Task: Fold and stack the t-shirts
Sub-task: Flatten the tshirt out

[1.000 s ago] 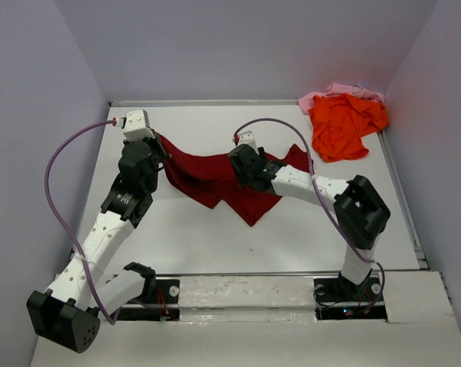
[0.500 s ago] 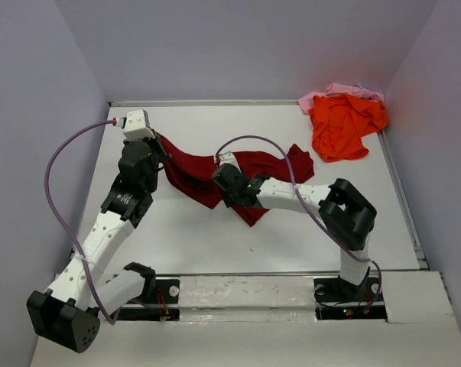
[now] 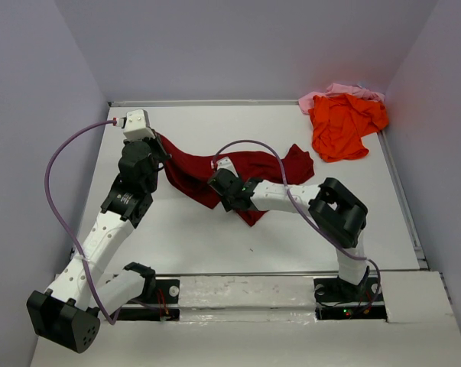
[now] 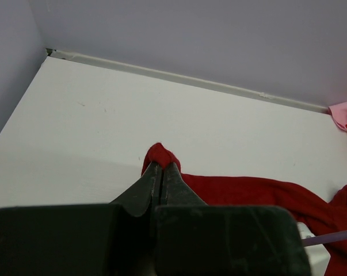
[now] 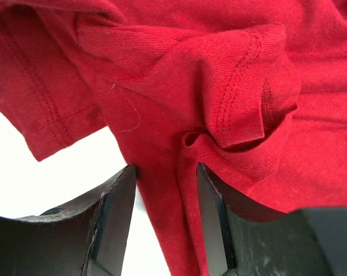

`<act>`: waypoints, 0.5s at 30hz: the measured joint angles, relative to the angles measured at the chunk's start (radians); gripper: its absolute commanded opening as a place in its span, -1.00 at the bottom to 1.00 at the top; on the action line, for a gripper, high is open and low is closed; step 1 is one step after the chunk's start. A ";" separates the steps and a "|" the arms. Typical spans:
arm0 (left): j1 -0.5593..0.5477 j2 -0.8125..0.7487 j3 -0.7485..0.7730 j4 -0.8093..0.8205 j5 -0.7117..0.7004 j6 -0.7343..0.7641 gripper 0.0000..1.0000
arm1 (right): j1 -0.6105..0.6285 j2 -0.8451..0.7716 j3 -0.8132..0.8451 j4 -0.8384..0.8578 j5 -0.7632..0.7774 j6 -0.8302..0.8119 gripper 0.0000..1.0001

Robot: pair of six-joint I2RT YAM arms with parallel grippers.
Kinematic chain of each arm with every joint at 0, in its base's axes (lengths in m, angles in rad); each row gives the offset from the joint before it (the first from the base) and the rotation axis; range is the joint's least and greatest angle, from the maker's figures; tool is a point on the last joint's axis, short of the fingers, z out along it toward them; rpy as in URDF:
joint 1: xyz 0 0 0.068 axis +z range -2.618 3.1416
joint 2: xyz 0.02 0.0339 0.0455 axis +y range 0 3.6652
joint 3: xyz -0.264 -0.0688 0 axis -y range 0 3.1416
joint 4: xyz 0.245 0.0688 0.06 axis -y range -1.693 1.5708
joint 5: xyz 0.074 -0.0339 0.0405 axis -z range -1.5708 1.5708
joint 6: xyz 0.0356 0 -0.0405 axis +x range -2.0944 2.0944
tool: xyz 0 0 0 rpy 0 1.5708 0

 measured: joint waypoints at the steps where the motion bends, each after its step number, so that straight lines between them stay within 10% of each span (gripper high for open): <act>1: 0.000 0.000 0.000 0.000 0.001 0.000 -1.00 | 0.000 0.001 0.000 0.000 0.005 0.000 0.03; 15: 0.000 0.000 0.000 0.000 0.002 0.000 -1.00 | -0.012 0.037 0.020 0.000 0.046 0.000 -0.01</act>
